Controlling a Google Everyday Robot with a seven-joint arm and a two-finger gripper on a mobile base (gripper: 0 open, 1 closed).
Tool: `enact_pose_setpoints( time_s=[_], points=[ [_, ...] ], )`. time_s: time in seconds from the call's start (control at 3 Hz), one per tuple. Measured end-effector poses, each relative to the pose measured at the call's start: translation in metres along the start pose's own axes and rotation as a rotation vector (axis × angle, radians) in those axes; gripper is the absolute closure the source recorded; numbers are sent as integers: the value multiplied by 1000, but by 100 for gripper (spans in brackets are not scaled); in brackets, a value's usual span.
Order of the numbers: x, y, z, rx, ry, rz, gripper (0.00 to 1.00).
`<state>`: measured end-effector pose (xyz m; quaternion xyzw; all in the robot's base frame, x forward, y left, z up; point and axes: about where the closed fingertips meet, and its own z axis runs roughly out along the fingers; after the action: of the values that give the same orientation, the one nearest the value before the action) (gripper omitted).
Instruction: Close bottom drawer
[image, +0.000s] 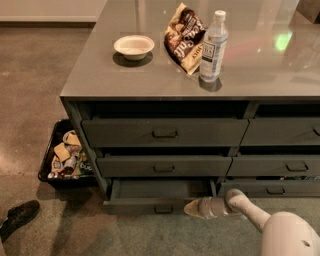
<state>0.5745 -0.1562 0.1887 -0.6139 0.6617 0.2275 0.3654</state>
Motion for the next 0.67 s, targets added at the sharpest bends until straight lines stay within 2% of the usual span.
enact_pose_setpoints(
  time_s=[0.33,0.67],
  points=[
    [4,-8,6,4,2,11,84],
    [7,-18,14,8,2,24,61]
  ],
)
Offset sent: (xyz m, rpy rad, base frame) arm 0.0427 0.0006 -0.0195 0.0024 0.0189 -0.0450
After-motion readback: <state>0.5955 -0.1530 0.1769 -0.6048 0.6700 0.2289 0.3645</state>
